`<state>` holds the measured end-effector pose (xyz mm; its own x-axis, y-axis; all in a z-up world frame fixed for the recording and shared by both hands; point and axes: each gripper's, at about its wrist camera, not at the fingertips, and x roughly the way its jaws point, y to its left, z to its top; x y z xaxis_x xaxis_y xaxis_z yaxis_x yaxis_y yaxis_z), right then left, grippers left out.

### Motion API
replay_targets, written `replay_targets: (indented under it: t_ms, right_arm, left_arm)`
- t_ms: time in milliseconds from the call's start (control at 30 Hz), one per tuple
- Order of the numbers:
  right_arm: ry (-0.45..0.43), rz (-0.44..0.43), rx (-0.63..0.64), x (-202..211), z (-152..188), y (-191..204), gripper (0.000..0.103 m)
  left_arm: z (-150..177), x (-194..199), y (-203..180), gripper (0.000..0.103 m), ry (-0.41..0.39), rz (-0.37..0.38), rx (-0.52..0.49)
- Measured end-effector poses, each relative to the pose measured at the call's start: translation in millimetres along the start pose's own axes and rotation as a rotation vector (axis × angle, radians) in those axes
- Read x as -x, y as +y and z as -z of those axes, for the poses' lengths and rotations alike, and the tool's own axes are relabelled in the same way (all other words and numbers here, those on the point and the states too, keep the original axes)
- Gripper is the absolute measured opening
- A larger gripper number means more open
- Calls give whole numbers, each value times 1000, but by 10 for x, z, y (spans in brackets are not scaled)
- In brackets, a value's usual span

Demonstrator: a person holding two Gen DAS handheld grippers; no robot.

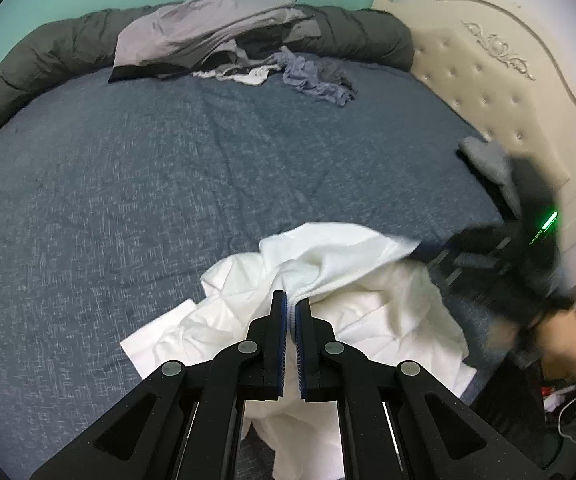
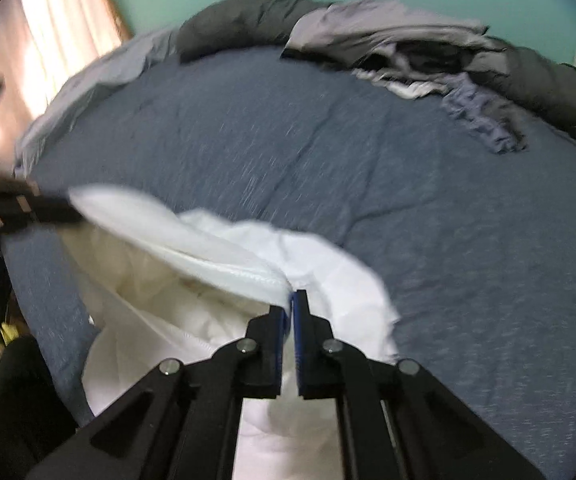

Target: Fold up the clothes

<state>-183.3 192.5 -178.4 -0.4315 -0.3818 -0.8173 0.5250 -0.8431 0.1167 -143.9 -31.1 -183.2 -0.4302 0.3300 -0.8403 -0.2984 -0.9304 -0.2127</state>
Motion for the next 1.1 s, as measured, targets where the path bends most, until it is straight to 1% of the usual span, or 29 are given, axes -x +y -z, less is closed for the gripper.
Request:
replay_targets:
  t_ms: [167,300,400,500,567,733,800,933,1100]
  right_arm:
    - [-38,20,17,307,-176,-114,4]
    - [-46,38,24,444,-228,-127,4]
    - [-49,39,32,506,-230,-128,4]
    - [-38,45,21,521,-224,-180,4]
    - [-32,46,5,512,-204,-226,4]
    - [-16,41,-17,443,-178,-277,4]
    - [-15,35,-23,432,-176,-287,4]
    - [-15,27,-31,428,-174,-307,4]
    - [-20,20,-32,448,-171,-295,4]
  left_arm:
    - [87,-202,-47,8,40,2,-2]
    - [157,-364,-85,10,72,3,-3]
    - [195,-452,-107,14,87,15,8]
    - [233,-516,-156,21,97,28,14]
    - [262,-527,-200,30,101,29,17]
    - [335,-576,-310,31,118,41,-9]
    - [374,-599,-337,31,119,32,-19]
    - [410,-677,-374,31,136,40,-20]
    - [446,-769,-391,31,141,32,-14]
